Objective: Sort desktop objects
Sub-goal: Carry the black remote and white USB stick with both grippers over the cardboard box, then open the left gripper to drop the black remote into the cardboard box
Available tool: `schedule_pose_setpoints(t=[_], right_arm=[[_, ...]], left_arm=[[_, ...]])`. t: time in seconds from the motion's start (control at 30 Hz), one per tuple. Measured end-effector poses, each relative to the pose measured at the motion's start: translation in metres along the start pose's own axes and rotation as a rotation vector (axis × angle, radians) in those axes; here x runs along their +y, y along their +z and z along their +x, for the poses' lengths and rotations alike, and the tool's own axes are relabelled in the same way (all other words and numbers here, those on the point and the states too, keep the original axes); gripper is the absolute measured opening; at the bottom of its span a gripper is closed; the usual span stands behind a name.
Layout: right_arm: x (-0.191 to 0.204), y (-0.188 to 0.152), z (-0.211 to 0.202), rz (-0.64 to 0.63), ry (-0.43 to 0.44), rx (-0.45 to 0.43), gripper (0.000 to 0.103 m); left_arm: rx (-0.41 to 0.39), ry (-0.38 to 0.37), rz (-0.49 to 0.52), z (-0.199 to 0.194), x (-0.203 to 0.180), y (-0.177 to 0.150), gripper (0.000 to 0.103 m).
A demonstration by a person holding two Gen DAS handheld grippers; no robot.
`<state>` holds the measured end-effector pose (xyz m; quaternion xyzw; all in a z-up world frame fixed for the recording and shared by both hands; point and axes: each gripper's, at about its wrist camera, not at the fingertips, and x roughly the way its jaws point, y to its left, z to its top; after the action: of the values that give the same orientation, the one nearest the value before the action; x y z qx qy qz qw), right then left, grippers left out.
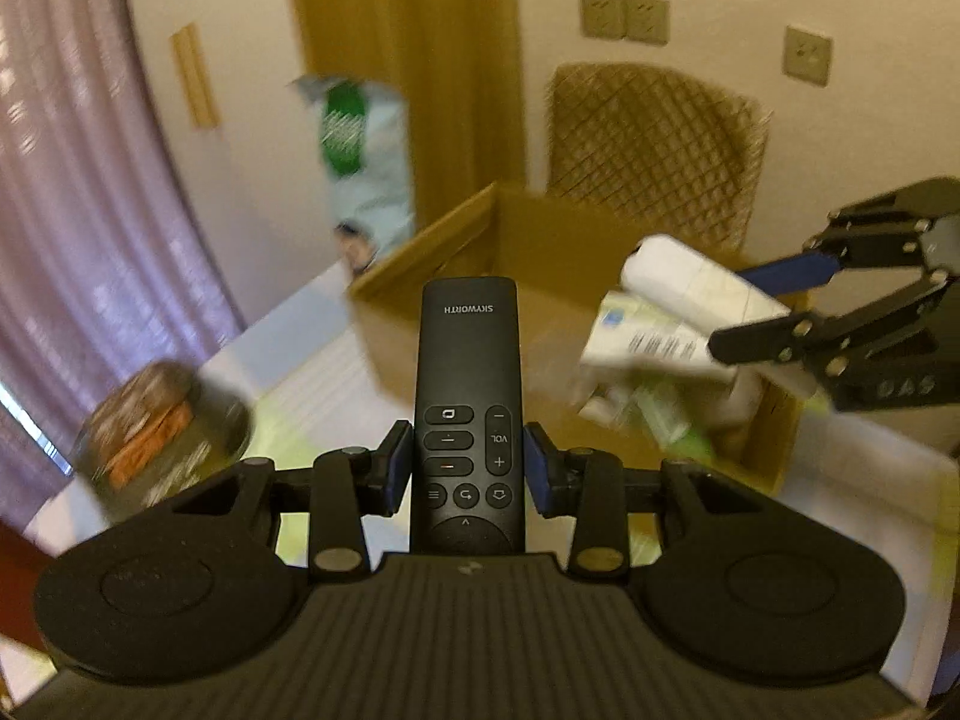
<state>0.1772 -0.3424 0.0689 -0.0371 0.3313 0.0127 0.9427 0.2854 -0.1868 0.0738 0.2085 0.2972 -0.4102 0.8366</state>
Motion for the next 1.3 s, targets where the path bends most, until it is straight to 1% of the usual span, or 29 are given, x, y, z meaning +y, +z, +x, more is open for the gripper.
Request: schedule_pose_setpoints(t=[0.1, 0.3, 0.43, 0.63, 0.77, 0.97, 1.17, 1.3], right_arm=[[-0.021, -0.001, 0.001, 0.018, -0.032, 0.004, 0.039], [-0.054, -0.005, 0.017, 0.045, -0.056, 0.031, 0.039], [-0.066, -0.011, 0.029, 0.057, -0.044, 0.050, 0.039], [-0.078, -0.014, 0.036, 0.068, -0.014, 0.068, 0.039], [-0.085, -0.014, 0.045, 0.072, 0.000, 0.076, 0.039], [-0.085, -0.014, 0.050, 0.078, 0.011, 0.081, 0.039], [-0.089, -0.014, 0.057, 0.078, 0.009, 0.088, 0.039], [-0.090, -0.014, 0.057, 0.078, 0.005, 0.087, 0.039]], left_arm=[[-0.017, -0.041, 0.011, 0.018, -0.015, 0.025, 0.033], [-0.013, -0.095, -0.003, 0.061, -0.038, 0.055, 0.033], [0.006, -0.104, -0.003, 0.082, -0.049, 0.063, 0.033], [0.050, -0.096, -0.005, 0.108, -0.051, 0.063, 0.034], [0.068, -0.091, -0.011, 0.116, -0.049, 0.059, 0.034], [0.071, -0.088, -0.015, 0.120, -0.046, 0.057, 0.034], [0.045, -0.083, -0.014, 0.114, -0.044, 0.059, 0.035], [0.043, -0.082, -0.015, 0.110, -0.043, 0.058, 0.035]])
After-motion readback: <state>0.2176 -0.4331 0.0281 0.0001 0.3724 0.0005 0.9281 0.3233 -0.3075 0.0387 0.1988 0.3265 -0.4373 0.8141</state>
